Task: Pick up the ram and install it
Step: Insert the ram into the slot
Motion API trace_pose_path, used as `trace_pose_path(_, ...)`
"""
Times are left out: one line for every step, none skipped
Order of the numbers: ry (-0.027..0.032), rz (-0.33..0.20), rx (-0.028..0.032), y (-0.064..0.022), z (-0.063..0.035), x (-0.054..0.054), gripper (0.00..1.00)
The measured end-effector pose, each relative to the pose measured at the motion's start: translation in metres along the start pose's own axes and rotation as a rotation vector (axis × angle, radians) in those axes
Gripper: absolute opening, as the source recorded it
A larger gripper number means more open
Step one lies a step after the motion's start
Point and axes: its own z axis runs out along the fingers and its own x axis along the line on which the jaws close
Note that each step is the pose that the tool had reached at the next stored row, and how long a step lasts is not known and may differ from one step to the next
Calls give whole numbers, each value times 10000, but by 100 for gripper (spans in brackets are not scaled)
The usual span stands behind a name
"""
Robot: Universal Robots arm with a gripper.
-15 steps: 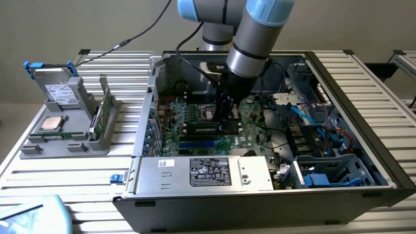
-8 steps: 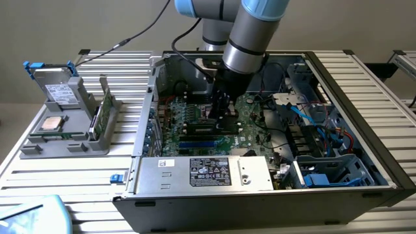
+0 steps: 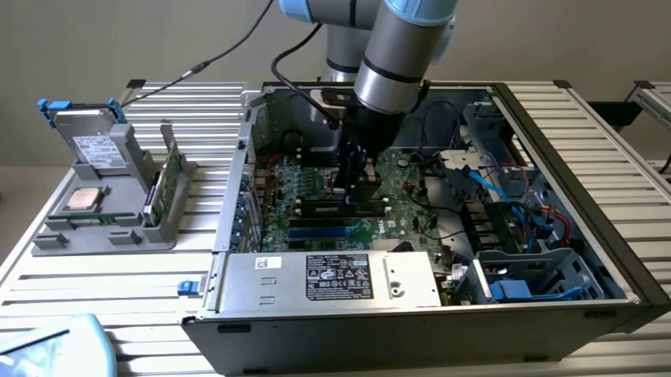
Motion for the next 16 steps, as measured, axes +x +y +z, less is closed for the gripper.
trace_pose_path(4,5,56,7,-1,-5,58)
trace_pose_path(11,12,119,14,-4,-10,58)
trace_pose_path(14,17,185,23,-5,-15,58)
trace_pose_path(19,23,251,30,-7,-21,58)
trace_pose_path(24,29,315,37,-9,-26,58)
trace_pose_path(28,35,380,43,-10,-31,58)
trace_pose_path(34,42,451,50,-11,-37,58)
trace_pose_path(38,48,513,56,-12,-42,58)
trace_pose_path(44,55,578,62,-13,-47,58)
trace_pose_path(49,61,644,68,-13,-51,58)
trace_pose_path(55,67,711,77,-13,-55,58)
trace_pose_path(59,71,762,86,-12,-58,58)
trace_pose_path(63,74,802,99,-10,-60,58)
trace_pose_path(67,76,835,112,-7,-62,58)
trace_pose_path(72,79,868,127,-4,-64,58)
trace_pose_path(78,83,898,141,-1,-66,58)
